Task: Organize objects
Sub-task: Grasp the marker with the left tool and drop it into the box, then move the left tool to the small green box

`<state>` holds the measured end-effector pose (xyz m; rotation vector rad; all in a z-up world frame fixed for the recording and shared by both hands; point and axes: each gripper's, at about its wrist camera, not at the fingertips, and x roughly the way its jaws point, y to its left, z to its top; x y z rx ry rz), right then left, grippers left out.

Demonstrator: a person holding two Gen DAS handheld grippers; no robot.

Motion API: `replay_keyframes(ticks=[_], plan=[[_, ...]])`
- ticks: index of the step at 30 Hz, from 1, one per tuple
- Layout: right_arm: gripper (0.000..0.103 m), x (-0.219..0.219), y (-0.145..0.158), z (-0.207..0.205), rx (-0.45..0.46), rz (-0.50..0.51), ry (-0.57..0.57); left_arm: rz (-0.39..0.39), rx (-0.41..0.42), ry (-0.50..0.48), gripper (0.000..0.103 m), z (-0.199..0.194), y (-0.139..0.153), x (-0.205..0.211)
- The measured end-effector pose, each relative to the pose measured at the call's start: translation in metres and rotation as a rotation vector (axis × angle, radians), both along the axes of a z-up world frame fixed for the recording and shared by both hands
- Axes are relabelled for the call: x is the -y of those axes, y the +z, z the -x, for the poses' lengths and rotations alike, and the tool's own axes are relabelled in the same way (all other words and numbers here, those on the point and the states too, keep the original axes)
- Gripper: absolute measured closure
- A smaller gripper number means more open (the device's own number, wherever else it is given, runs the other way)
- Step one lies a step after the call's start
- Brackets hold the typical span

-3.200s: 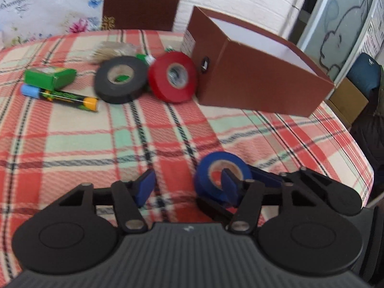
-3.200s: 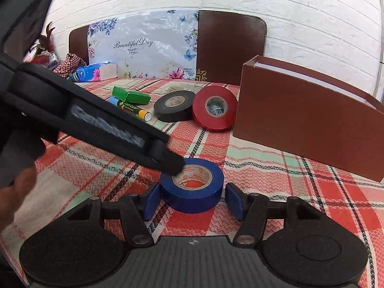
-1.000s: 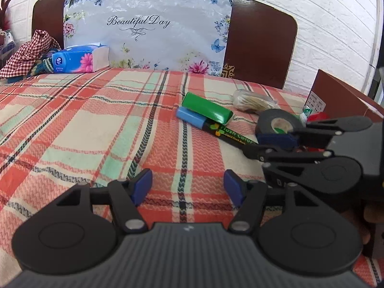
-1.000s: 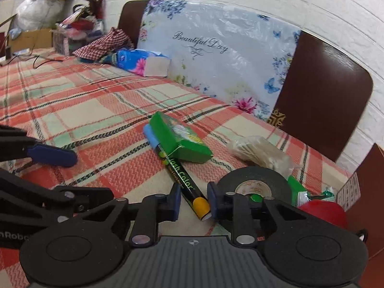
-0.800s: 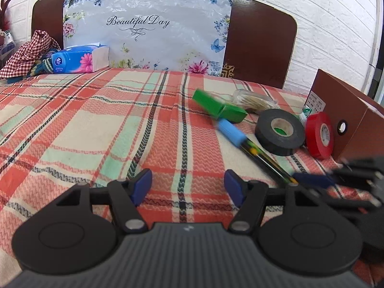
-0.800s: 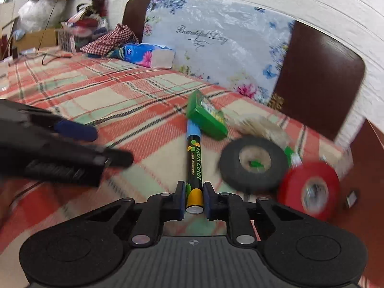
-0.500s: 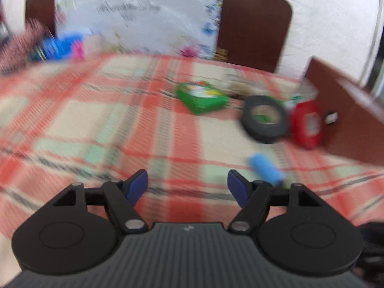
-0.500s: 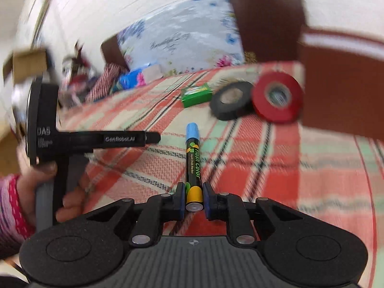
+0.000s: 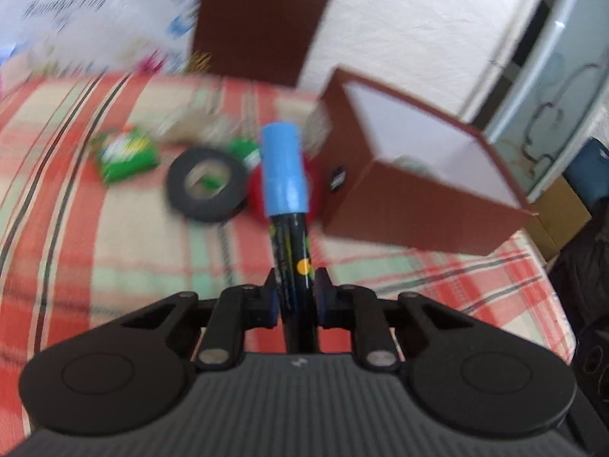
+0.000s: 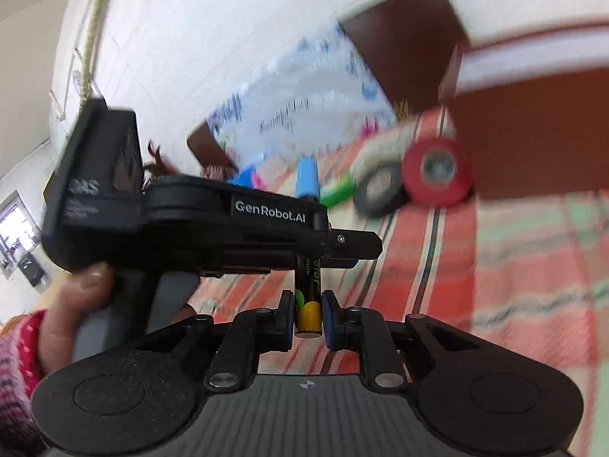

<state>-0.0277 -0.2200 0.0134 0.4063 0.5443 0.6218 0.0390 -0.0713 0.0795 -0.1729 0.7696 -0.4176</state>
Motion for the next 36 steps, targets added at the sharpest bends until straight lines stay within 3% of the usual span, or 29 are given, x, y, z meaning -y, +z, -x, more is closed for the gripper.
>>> replay_keyframes(ticks=[5,9,11,13,14,16,20,24,28,32,36], plan=[[0.087,0.033,0.035,-0.011,0.180,0.002,-0.174,-0.016,0.132,-0.107,0.084,-0.033,0.052,0.055],[0.087,0.057,0.054,-0.035,0.260,0.015,-0.322,-0.046,0.169,-0.164,0.084,-0.069,0.064,0.100],[0.087,0.065,0.055,-0.051,0.272,0.033,-0.376,-0.088,0.154,-0.172,0.078,-0.090,0.056,0.118],[0.086,0.070,0.050,-0.069,0.256,0.059,-0.423,-0.148,0.145,-0.128,0.055,-0.107,0.042,0.127],[0.084,0.071,0.045,-0.080,0.233,0.076,-0.441,-0.172,0.133,-0.106,0.054,-0.114,0.034,0.129],[0.089,0.072,0.031,-0.094,0.210,0.102,-0.471,-0.172,0.157,-0.088,0.055,-0.117,0.027,0.124],[0.058,0.058,0.027,-0.079,0.315,0.168,-0.490,-0.174,0.207,-0.116,0.055,-0.099,0.032,0.113],[0.058,0.056,0.025,-0.064,0.337,0.177,-0.522,-0.175,0.304,-0.100,0.053,-0.063,0.038,0.094],[0.058,0.046,0.021,-0.036,0.399,0.243,-0.566,-0.184,0.344,-0.082,0.049,-0.030,0.031,0.065],[0.058,0.033,0.007,-0.028,0.332,0.289,-0.501,-0.222,0.261,0.000,0.048,-0.023,0.002,0.018],[0.058,0.016,0.002,-0.032,0.293,0.342,-0.412,-0.255,0.158,0.177,0.048,-0.026,-0.032,-0.049]])
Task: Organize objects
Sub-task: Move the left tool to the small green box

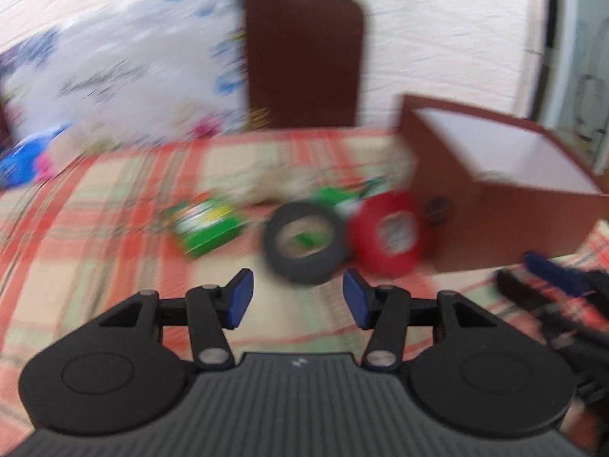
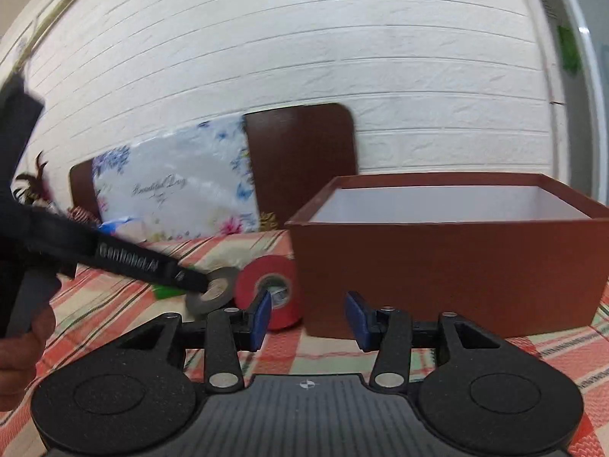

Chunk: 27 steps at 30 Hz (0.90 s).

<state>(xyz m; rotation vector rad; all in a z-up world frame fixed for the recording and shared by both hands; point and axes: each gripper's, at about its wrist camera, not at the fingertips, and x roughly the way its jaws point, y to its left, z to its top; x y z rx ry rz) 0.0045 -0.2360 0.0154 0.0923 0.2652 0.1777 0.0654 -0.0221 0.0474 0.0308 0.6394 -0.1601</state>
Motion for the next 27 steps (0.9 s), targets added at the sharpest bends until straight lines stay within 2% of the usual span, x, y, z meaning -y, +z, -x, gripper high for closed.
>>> replay_keyframes(ticks=[5,6,7,8,9,10,12,13,17,19,21,22,23,27], plan=[[0.058,-0.031,0.002,-0.008,-0.065,0.062,0.125,-0.023,-0.041,0.319,0.048,-0.010,-0.031,-0.104],[0.058,-0.041,0.001,-0.012,-0.071,0.081,0.152,-0.023,-0.022,0.361,0.042,-0.009,-0.036,-0.120],[0.058,-0.051,0.003,-0.015,-0.073,0.098,0.180,-0.031,0.028,0.382,0.029,-0.004,-0.042,-0.134],[0.058,-0.061,0.005,-0.016,-0.078,0.111,0.210,0.006,0.051,0.392,0.027,0.000,-0.047,-0.146],[0.058,-0.071,0.007,-0.024,-0.084,0.114,0.236,0.077,0.065,0.394,0.026,0.002,-0.046,-0.156],[0.058,-0.082,0.009,-0.030,-0.088,0.115,0.262,0.086,0.067,0.395,0.025,0.001,-0.045,-0.157],[0.057,-0.105,0.012,-0.048,-0.093,0.131,0.303,0.026,0.063,0.380,0.020,-0.006,-0.045,-0.144],[0.053,-0.116,0.012,-0.059,-0.094,0.142,0.323,0.010,0.059,0.373,0.018,-0.007,-0.046,-0.140],[0.032,-0.162,0.000,-0.108,-0.102,0.222,0.377,0.047,0.059,0.370,0.017,-0.006,-0.048,-0.146],[0.029,-0.182,-0.009,-0.132,-0.113,0.296,0.330,0.044,0.060,0.370,0.017,-0.005,-0.049,-0.148],[0.033,-0.190,-0.017,-0.163,-0.210,0.305,0.280,0.049,0.060,0.370,0.017,-0.005,-0.049,-0.148],[0.036,-0.186,-0.020,-0.176,-0.257,0.258,0.290,0.051,0.059,0.370,0.017,-0.005,-0.050,-0.148],[0.044,-0.181,-0.020,-0.182,-0.270,0.207,0.304,0.053,0.060,0.371,0.017,-0.005,-0.050,-0.149],[0.044,-0.177,-0.022,-0.160,-0.247,0.239,0.343,0.059,0.061,0.372,0.017,-0.005,-0.050,-0.149]])
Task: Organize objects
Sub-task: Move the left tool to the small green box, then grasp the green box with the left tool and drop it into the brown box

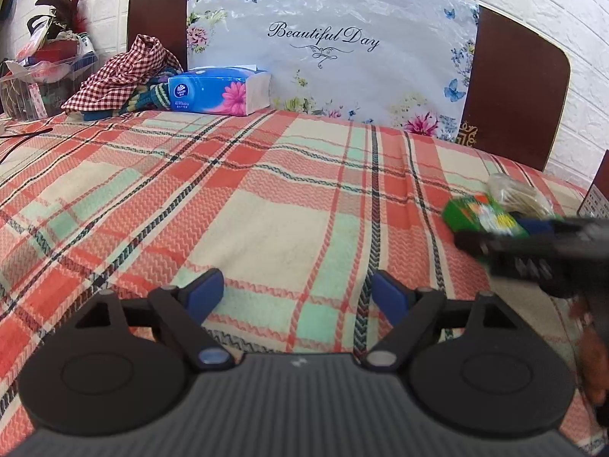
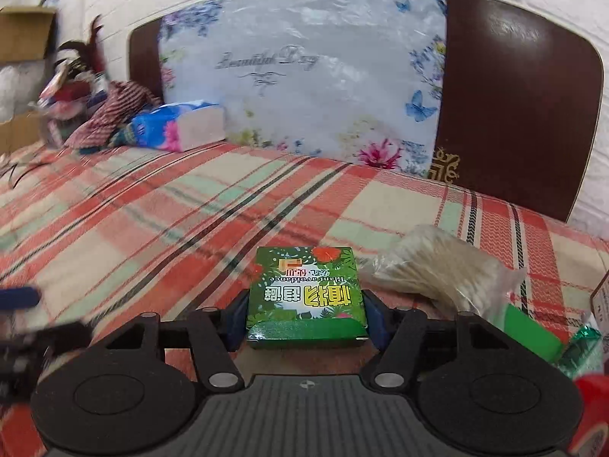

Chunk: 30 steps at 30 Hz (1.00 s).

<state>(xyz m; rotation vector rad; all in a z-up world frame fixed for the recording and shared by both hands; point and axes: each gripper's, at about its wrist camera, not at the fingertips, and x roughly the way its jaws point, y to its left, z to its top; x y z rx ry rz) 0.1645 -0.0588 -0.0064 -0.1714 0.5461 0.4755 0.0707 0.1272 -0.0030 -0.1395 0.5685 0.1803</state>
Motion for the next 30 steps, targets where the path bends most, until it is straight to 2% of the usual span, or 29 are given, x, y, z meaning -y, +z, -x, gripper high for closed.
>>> replay_keyframes(ticks=[2,6,8,11,13,15,17,18,20,23,25,27,28,30], plan=[[0.044,0.006,0.000,0.030,-0.021,-0.022,0.055,0.000,0.000,0.000,0.017,0.000,0.000,0.000],[0.044,0.032,-0.002,0.109,-0.030,-0.004,0.094,-0.004,-0.001,0.000,0.017,0.000,0.000,0.001],[0.044,0.051,-0.003,0.145,-0.017,0.011,0.069,-0.014,-0.002,-0.003,0.017,0.000,0.001,0.002],[0.043,0.092,-0.004,0.174,0.007,0.018,-0.124,-0.060,-0.020,-0.005,0.017,0.000,0.002,0.011],[0.043,0.124,-0.006,0.174,-0.025,-0.028,-0.284,-0.101,-0.045,-0.013,0.020,0.001,0.006,0.027],[0.037,0.149,-0.006,0.179,-0.033,-0.079,-0.362,-0.014,-0.059,-0.108,0.021,0.008,0.014,0.050],[0.021,0.158,-0.006,0.188,-0.037,-0.092,-0.344,0.081,-0.069,-0.237,0.023,0.016,0.024,0.083],[0.018,0.158,-0.007,0.193,-0.028,-0.076,-0.343,0.133,-0.090,-0.319,0.028,0.018,0.028,0.104],[0.019,0.156,-0.012,0.200,-0.019,-0.045,-0.340,0.206,-0.132,-0.457,0.030,0.023,0.036,0.141],[0.019,0.156,-0.012,0.198,-0.018,-0.024,-0.332,0.211,-0.189,-0.609,0.035,0.029,0.039,0.193],[0.021,0.155,-0.013,0.194,-0.024,-0.024,-0.326,0.230,-0.241,-0.667,0.038,0.027,0.034,0.216],[0.040,0.152,-0.012,0.189,-0.023,-0.019,-0.324,0.219,-0.297,-0.692,0.043,0.024,0.021,0.232],[0.043,0.151,-0.012,0.187,-0.016,-0.013,-0.321,0.209,-0.262,-0.697,0.049,0.027,0.020,0.235],[0.044,0.151,-0.014,0.185,-0.014,-0.019,-0.316,0.226,-0.265,-0.702,0.053,0.026,0.022,0.235]])
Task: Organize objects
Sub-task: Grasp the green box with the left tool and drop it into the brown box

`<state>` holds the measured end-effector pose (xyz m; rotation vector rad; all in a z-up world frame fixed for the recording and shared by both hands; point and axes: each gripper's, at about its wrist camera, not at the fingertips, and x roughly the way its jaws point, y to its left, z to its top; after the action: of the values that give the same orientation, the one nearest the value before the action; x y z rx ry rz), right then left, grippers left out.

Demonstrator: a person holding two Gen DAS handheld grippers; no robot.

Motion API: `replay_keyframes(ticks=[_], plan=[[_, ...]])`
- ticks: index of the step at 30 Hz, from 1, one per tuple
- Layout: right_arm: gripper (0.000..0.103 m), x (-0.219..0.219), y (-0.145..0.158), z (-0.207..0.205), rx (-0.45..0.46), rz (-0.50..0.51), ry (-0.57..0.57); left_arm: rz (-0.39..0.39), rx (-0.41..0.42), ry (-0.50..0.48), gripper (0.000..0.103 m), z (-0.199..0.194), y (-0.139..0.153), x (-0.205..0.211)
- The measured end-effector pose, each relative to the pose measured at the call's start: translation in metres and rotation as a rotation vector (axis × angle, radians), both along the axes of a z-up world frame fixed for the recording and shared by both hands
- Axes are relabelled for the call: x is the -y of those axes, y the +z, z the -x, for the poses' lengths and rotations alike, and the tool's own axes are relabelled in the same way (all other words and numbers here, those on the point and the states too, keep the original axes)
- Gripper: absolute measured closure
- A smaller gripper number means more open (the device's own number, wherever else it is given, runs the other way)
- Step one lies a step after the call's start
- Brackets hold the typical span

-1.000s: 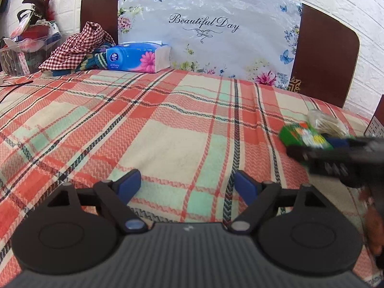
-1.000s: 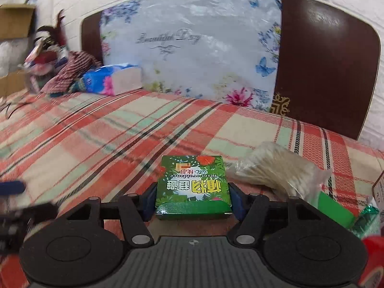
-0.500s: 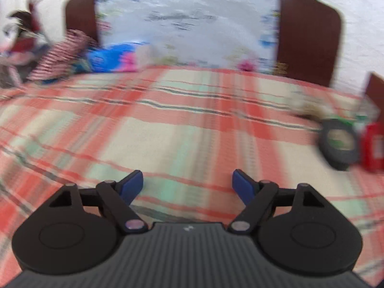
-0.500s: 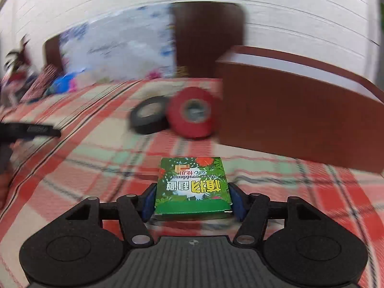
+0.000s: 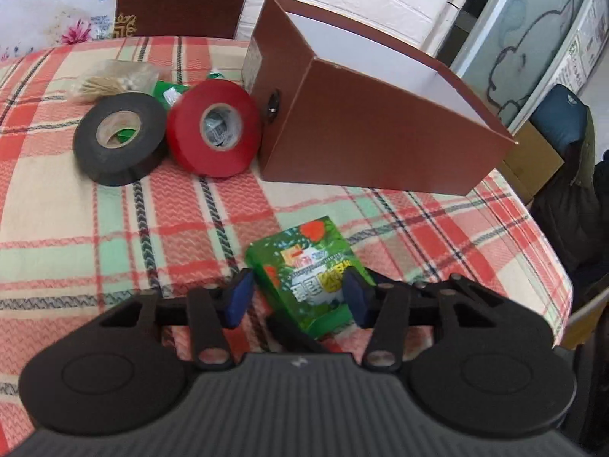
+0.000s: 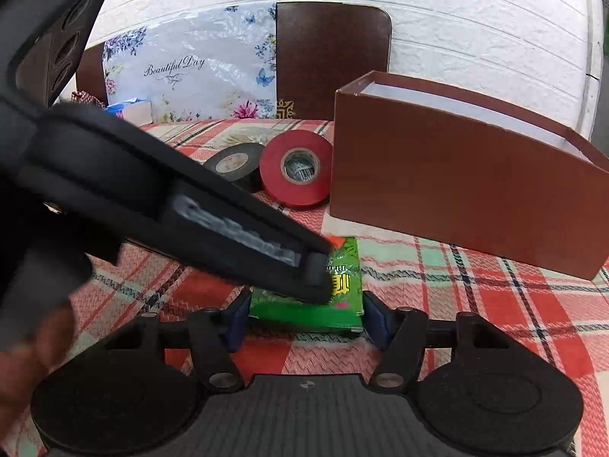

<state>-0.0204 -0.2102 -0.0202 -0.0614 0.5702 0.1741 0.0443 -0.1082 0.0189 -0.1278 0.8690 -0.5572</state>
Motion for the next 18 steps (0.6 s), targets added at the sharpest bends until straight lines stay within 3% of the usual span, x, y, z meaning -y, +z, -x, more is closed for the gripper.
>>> replay_keyframes(ticks=[3,7,10,15,18], plan=[[0.044,0.009,0.004,0.009,0.060,-0.048,-0.013,0.035,0.035,-0.008,0.055,0.003,0.024,-0.001],[0.043,0.020,0.025,0.034,0.324,-0.041,-0.067,0.053,0.205,-0.084,0.055,0.009,0.074,0.022],[0.043,0.047,0.043,0.027,0.437,-0.068,-0.150,0.056,0.275,-0.163,0.055,-0.007,0.099,0.064],[0.044,0.106,0.063,-0.015,0.472,-0.056,-0.294,0.040,0.305,-0.218,0.055,-0.047,0.111,0.137],[0.042,0.136,0.063,-0.045,0.430,-0.024,-0.352,-0.030,0.326,-0.183,0.039,-0.065,0.103,0.169]])
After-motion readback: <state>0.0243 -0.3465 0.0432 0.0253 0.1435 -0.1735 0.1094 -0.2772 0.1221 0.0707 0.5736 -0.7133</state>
